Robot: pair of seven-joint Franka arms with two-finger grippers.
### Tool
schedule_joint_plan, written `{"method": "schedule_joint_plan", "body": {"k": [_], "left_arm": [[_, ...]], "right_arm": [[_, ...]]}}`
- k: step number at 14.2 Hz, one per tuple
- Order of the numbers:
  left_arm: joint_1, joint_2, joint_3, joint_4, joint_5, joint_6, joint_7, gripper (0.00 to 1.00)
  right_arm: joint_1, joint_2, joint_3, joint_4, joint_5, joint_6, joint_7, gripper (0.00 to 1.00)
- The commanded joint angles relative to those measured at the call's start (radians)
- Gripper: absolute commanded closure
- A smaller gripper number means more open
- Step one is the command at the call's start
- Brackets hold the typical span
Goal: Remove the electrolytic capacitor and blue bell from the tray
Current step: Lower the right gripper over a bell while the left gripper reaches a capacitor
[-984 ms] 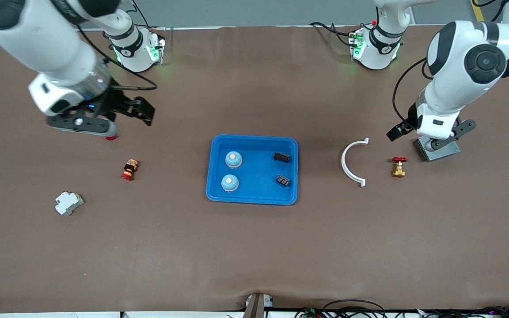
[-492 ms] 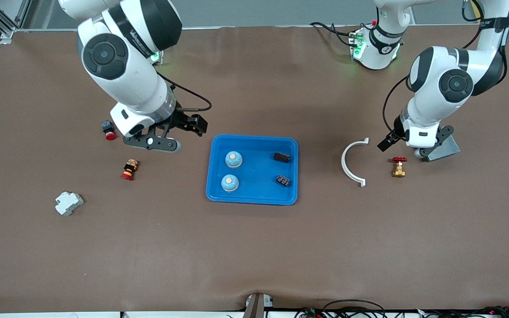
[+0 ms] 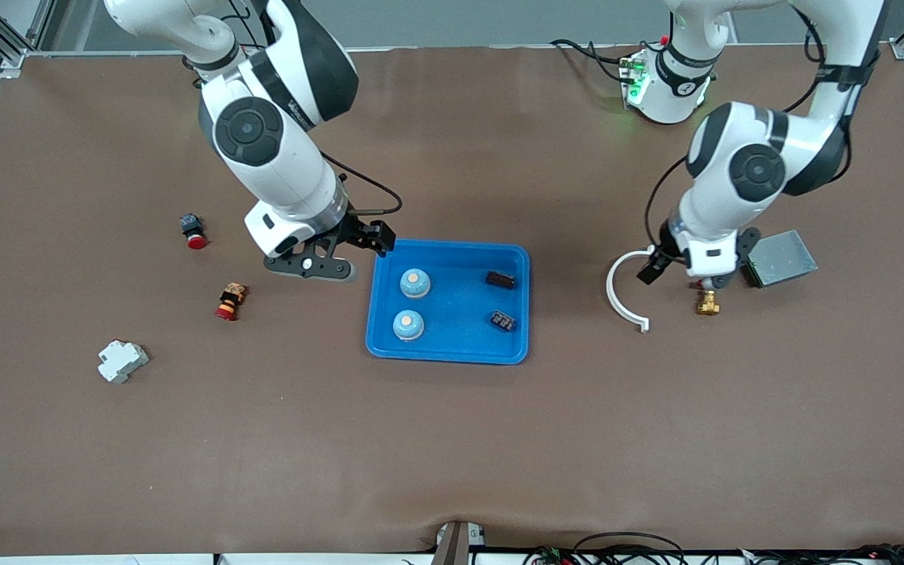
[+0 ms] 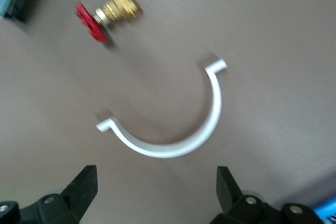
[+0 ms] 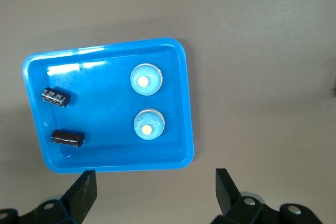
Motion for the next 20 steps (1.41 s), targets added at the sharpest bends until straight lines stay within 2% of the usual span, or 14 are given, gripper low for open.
{"method": "schedule_joint_plan", "body": {"k": [1,3,7,11,15,20], "left_arm": [[-0.063,0.109,-0.002,0.109,0.034,-0.001,-0.141,0.00],[-0.119,0.161,-0.002,0.169,0.063,-0.001,-0.256,0.00],[-0.224,0.311,-0.001,0.347,0.075,-0.003,-0.486,0.00],[-0.317,0.454,0.001,0.485,0.175,-0.003,-0.719,0.02],[-0.368,0.523,0.003,0.533,0.182,-0.003,-0.837,0.10],[-0.406,0.558,0.003,0.525,0.182,-0.001,-0.890,0.22]], "right_arm": [[0.034,0.039,-0.013,-0.025,-0.002,0.047,0.021,0.00],[0.047,0.081,-0.013,-0.025,-0.005,0.091,0.030,0.00],[0.096,0.168,-0.013,-0.020,-0.054,0.195,0.070,0.00],[0.110,0.256,-0.013,-0.017,-0.057,0.283,0.070,0.00],[0.114,0.314,-0.013,-0.012,-0.061,0.333,0.068,0.00],[0.125,0.349,-0.013,-0.013,-0.062,0.360,0.067,0.00]]}}
